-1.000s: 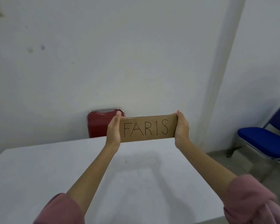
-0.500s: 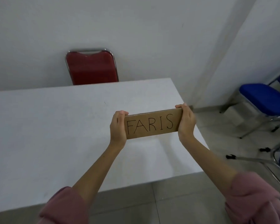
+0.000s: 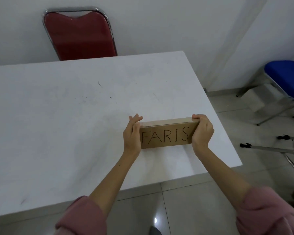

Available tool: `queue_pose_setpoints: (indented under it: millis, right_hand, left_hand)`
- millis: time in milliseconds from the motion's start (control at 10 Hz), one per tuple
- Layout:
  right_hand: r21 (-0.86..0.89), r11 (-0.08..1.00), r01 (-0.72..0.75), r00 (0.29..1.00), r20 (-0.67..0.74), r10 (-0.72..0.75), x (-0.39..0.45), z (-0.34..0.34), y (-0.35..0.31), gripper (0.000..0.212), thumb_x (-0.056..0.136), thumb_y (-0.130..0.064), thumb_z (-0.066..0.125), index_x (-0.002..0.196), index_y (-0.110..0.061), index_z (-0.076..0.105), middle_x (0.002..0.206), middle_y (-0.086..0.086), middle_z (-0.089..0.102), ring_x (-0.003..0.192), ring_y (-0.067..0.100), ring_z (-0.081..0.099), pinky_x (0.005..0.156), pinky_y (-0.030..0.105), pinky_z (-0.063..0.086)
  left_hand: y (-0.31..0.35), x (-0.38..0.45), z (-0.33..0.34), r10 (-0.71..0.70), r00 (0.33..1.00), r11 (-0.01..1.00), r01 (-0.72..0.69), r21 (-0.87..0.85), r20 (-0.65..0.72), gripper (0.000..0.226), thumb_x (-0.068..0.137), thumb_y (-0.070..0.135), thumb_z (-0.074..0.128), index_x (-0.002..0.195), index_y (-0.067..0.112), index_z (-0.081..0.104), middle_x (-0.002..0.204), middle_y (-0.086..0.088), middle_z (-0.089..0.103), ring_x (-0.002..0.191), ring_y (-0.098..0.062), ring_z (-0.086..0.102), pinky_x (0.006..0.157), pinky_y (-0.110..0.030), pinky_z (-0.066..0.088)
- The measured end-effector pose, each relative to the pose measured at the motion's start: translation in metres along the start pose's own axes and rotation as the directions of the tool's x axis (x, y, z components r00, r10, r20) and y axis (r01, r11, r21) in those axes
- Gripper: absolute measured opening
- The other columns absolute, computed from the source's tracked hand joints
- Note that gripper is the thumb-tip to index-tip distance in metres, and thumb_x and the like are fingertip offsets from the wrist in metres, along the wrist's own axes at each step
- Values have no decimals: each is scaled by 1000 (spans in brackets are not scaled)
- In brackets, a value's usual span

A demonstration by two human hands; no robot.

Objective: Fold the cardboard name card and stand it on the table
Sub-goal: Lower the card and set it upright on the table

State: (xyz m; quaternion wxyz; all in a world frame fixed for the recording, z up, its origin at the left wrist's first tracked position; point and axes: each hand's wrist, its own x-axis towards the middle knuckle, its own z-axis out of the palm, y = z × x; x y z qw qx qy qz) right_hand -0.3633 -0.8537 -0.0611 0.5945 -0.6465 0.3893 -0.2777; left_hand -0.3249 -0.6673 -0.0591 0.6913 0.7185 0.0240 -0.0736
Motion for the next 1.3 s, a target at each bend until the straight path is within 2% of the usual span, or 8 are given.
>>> queue_pose_setpoints:
  millis: [200, 300, 500, 700, 900, 1100, 1200, 1300]
  right_hand:
    - [-64, 996, 63, 998, 22, -62, 20, 7, 13, 33, 90, -15, 36, 81, -12, 67, 85, -7, 66, 78, -2, 57, 68, 4, 41]
    - [-53, 991, 120, 991, 71, -116, 35, 20, 3, 32, 91, -19, 36, 83, -14, 67, 80, -16, 64, 76, -3, 56, 65, 1, 39]
    - [-75, 989, 130, 981, 156, -117, 35, 20, 35, 34, 95, -17, 35, 85, -11, 67, 81, -17, 63, 75, -11, 58, 69, 8, 42]
    - [-41, 988, 148, 976, 169, -139, 37, 18, 43, 37, 95, -19, 33, 86, -11, 68, 88, -9, 68, 81, -12, 61, 75, 3, 43]
    - [-43, 986, 160, 975, 165, -151, 37, 16, 45, 37, 95, -19, 32, 86, -10, 67, 91, -5, 68, 89, -4, 62, 78, 3, 43]
    - [-50, 993, 105, 968, 233, -90, 38, 11, 35, 33, 92, -18, 36, 88, -11, 68, 94, -9, 67, 87, -5, 59, 76, 2, 43]
    - [-7, 1000, -27, 957, 290, 28, 42, 6, 24, 33, 92, -28, 38, 85, -15, 68, 93, -7, 65, 88, 5, 57, 81, 17, 43]
    - [136, 975, -178, 946, 298, 131, 46, 2, 5, 44, 98, -41, 28, 85, -17, 63, 94, -1, 63, 94, 13, 56, 85, 22, 42]
  left_hand:
    - [-12, 9, 13, 16, 998, 1000, -16, 6, -68, 34, 95, 4, 33, 104, -2, 66, 117, -6, 64, 130, -10, 44, 95, -2, 35]
    - [-4, 27, 15, 68, 992, 997, -70, -24, -104, 32, 93, 0, 34, 90, -6, 66, 87, -3, 64, 92, 18, 56, 77, 6, 39]
    - [-24, 40, 14, 45, 990, 998, -39, 46, -134, 34, 90, 0, 34, 79, 4, 66, 81, -4, 65, 84, 1, 57, 77, -15, 45]
    - [-34, 41, 14, 102, 980, 995, -97, 37, -168, 34, 87, 6, 33, 71, 10, 62, 75, 1, 64, 81, -4, 60, 70, -2, 46]
    - [-37, 41, 12, 101, 983, 995, -99, 19, -154, 42, 98, 17, 33, 66, 25, 58, 76, 6, 66, 80, -4, 62, 72, -3, 46]
    - [-28, 46, -4, 25, 1000, 993, -26, 119, 14, 31, 92, 14, 39, 75, 19, 63, 80, 11, 64, 78, 4, 58, 69, 0, 43]
    - [-20, 56, -13, -46, 989, 982, 18, 187, 143, 24, 93, 17, 43, 96, 14, 67, 100, 3, 68, 96, -8, 58, 86, -14, 43]
    - [-3, 64, -27, -159, 965, 975, 120, 185, 210, 34, 94, 19, 45, 123, 5, 59, 131, -9, 58, 124, -18, 49, 111, -31, 34]
